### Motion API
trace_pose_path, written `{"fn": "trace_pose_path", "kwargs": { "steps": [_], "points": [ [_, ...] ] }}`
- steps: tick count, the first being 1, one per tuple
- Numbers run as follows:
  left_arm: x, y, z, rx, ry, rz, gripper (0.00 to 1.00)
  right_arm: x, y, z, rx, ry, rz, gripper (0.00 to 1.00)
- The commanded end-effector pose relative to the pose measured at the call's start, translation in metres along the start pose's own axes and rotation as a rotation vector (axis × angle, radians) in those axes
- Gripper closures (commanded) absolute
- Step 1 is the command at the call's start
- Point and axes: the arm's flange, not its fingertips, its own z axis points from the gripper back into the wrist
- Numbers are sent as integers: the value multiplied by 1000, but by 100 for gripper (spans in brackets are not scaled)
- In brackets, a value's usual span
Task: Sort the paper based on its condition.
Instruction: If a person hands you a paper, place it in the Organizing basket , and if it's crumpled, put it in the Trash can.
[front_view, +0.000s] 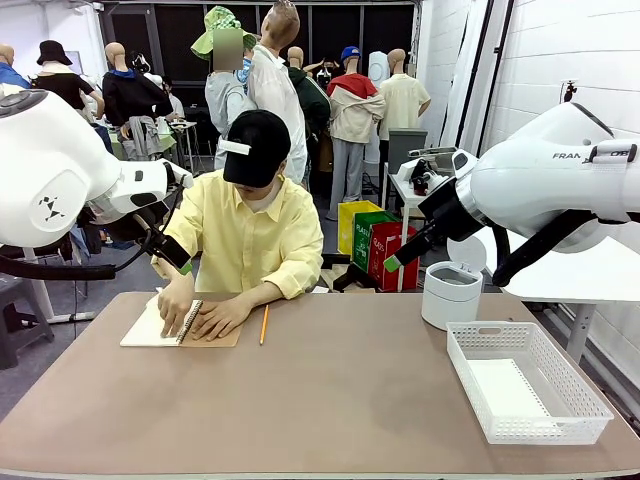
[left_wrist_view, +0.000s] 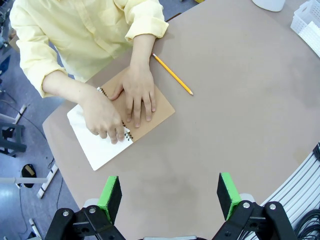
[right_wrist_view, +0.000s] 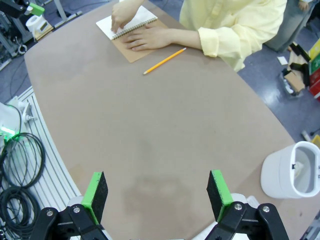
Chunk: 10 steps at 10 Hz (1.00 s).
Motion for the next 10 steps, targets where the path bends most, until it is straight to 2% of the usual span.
{"fn": "trace_pose_path", "kwargs": {
  "steps": [1,10],
  "points": [
    [0,1,1,1,-1,0,0,0,0,-1,0,2,-1,0],
    [0,1,1,1,-1,0,0,0,0,-1,0,2,-1,0]
  ]
}}
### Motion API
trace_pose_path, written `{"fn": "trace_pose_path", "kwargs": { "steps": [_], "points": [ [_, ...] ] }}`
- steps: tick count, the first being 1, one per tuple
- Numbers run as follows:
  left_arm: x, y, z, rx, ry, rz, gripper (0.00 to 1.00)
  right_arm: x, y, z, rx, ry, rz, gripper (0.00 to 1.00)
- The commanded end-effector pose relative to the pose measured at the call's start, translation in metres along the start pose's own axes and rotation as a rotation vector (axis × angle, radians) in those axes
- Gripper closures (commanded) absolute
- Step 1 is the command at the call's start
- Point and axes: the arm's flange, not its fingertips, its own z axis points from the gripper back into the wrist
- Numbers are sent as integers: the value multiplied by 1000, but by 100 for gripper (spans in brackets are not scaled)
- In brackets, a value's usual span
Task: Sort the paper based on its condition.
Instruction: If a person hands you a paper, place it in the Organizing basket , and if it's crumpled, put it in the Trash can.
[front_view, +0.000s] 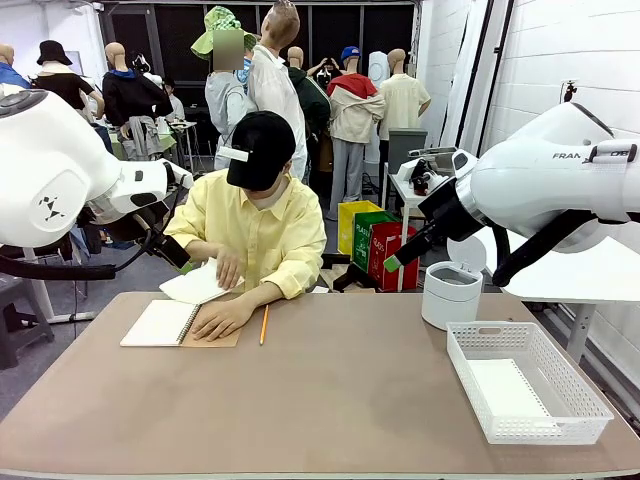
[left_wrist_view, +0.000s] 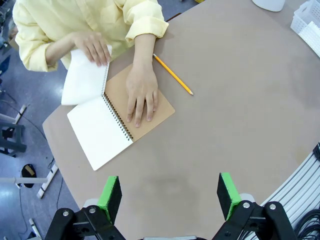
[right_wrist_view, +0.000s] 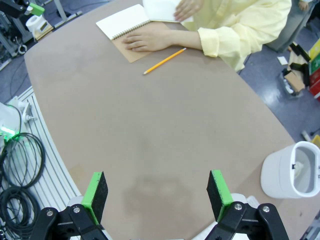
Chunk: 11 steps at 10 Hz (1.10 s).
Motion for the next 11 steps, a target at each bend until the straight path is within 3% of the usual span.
{"fn": "trace_pose_path", "kwargs": {
  "steps": [1,11],
  "points": [
    [0,1,1,1,-1,0,0,0,0,-1,0,2,-1,0],
    [0,1,1,1,-1,0,0,0,0,-1,0,2,-1,0]
  ]
}}
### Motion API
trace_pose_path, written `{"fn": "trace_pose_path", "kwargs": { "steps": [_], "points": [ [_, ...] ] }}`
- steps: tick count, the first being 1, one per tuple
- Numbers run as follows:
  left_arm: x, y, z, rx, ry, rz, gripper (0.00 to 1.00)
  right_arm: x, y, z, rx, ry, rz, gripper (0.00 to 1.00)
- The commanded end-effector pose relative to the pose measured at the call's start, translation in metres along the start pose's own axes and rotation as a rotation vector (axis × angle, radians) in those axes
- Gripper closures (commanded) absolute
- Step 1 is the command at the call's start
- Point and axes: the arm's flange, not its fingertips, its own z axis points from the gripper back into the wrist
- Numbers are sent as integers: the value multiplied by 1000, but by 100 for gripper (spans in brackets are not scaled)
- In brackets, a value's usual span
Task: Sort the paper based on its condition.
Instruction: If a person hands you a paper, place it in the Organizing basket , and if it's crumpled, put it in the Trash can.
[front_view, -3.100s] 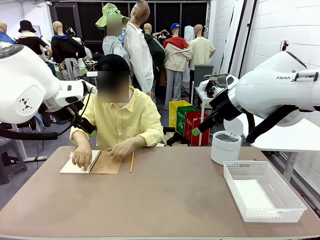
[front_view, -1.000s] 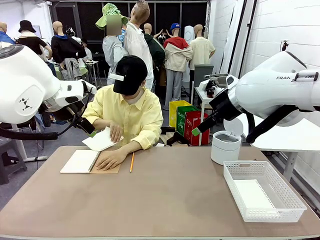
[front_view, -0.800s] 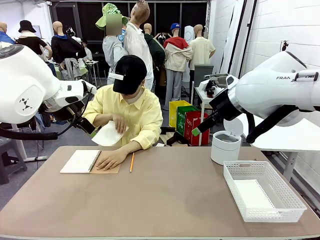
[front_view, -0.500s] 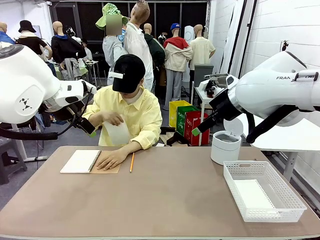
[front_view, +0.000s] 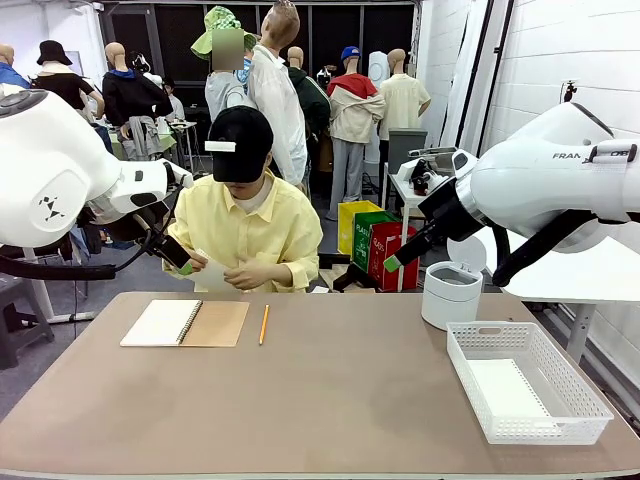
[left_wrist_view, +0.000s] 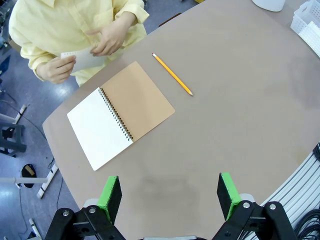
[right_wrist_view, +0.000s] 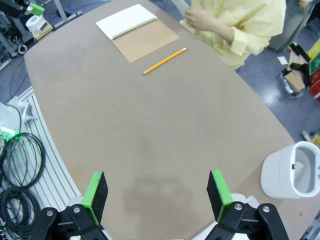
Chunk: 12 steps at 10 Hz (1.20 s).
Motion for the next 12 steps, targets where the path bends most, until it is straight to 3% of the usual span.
{"fn": "trace_pose_path", "kwargs": {
  "steps": [1,12],
  "points": [
    [0,1,1,1,-1,0,0,0,0,-1,0,2,-1,0],
    [0,1,1,1,-1,0,0,0,0,-1,0,2,-1,0]
  ]
}}
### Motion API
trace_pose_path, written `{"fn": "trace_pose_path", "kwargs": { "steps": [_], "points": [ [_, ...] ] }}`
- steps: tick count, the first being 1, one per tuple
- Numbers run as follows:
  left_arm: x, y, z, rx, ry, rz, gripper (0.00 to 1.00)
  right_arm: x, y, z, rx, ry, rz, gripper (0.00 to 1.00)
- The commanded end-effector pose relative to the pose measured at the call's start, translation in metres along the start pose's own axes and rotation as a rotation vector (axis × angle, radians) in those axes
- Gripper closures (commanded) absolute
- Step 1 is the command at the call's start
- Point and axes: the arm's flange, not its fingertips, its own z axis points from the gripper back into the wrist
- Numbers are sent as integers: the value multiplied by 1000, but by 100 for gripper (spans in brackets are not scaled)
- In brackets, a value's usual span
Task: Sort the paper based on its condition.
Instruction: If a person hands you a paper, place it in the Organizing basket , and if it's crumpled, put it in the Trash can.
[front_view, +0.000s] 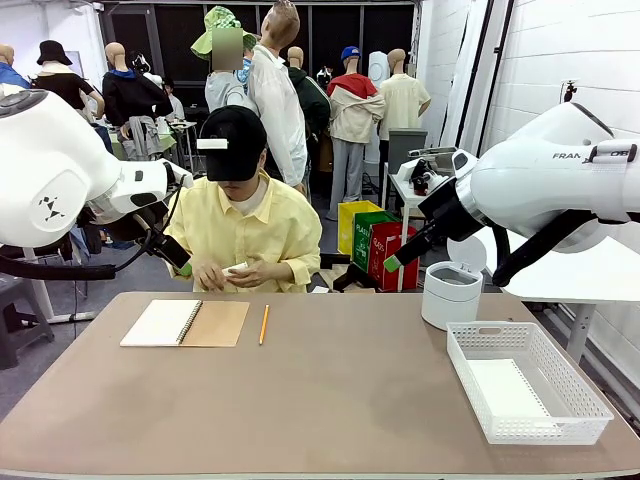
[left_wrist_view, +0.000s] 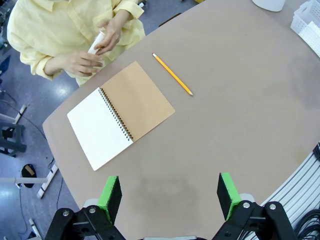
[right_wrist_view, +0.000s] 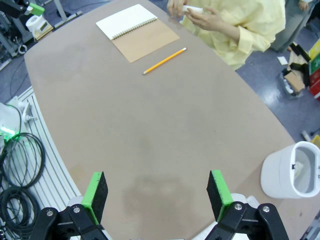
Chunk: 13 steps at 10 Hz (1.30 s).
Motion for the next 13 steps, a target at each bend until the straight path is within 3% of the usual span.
{"fn": "trace_pose_path", "kwargs": {
  "steps": [1,13],
  "points": [
    [0,1,1,1,-1,0,0,0,0,-1,0,2,-1,0],
    [0,1,1,1,-1,0,0,0,0,-1,0,2,-1,0]
  ]
}}
